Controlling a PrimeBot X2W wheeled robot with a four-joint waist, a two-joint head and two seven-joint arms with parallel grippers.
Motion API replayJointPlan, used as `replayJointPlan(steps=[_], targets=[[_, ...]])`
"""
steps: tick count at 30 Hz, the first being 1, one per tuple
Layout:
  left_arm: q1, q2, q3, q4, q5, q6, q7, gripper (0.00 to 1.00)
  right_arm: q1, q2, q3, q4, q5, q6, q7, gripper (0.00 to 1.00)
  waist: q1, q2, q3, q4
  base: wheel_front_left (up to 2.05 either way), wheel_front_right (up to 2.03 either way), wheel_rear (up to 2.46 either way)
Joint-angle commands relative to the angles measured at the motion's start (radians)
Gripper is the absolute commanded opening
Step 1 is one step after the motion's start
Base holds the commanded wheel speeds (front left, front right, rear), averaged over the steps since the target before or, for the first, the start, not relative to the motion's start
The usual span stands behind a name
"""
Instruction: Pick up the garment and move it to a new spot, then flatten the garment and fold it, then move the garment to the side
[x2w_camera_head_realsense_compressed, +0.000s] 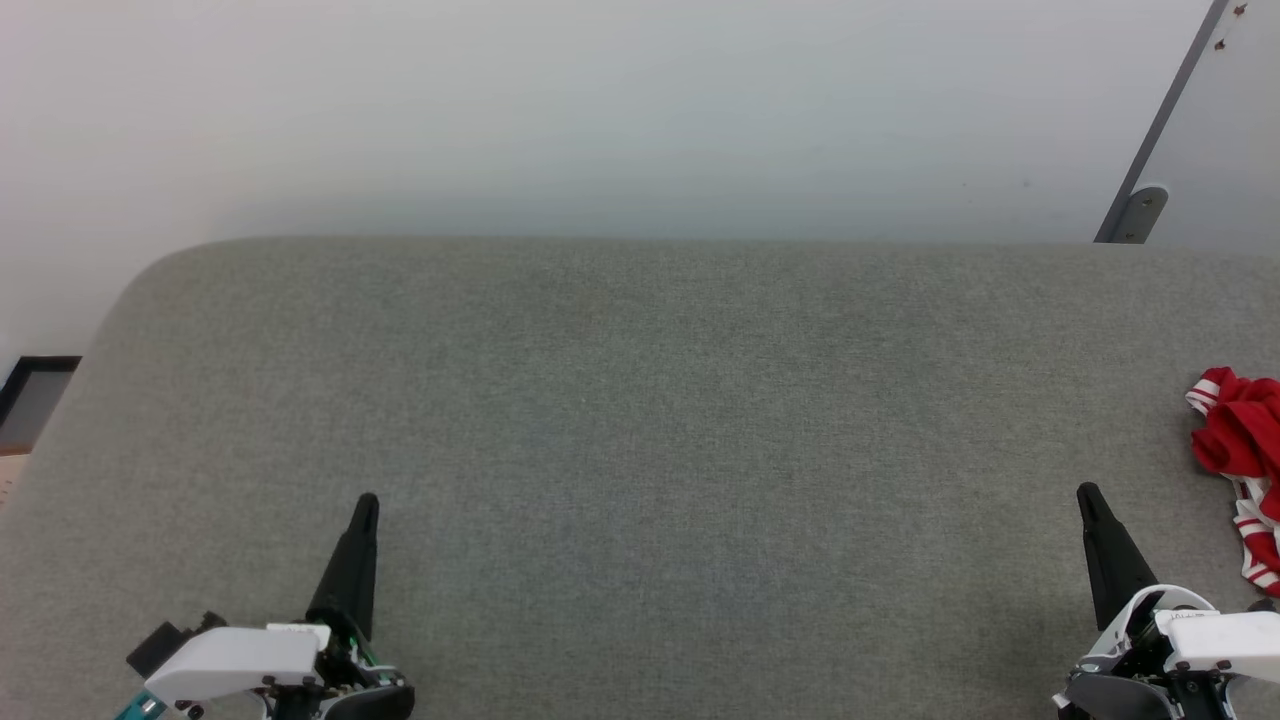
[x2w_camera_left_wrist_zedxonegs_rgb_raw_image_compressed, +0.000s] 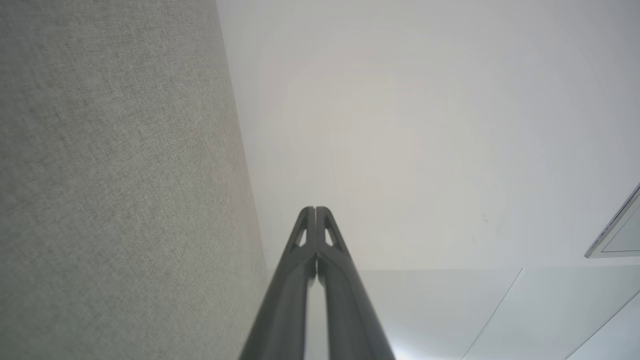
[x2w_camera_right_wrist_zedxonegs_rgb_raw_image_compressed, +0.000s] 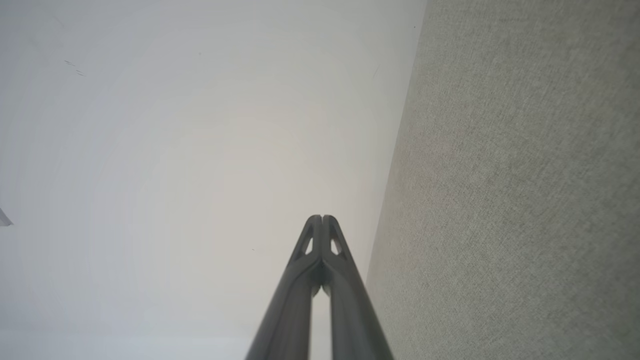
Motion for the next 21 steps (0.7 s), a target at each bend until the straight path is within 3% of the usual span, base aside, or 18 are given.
replayJointPlan(steps=[1,21], targets=[[-0.010,-0.002,0.003,0.001,-0.003,-0.005,0.001,0.00,-0.003,-0.001,0.000,0.001,0.004,-0.001,0.003,0.00,0.0000,0.0000,0.000,0.000,0.00,0.00,0.00],[-0.010,-0.002,0.004,0.001,-0.002,-0.005,0.002,0.00,-0.003,-0.001,0.000,0.000,0.004,-0.001,0.002,0.00,0.0000,0.0000,0.000,0.000,0.00,0.00,0.00]])
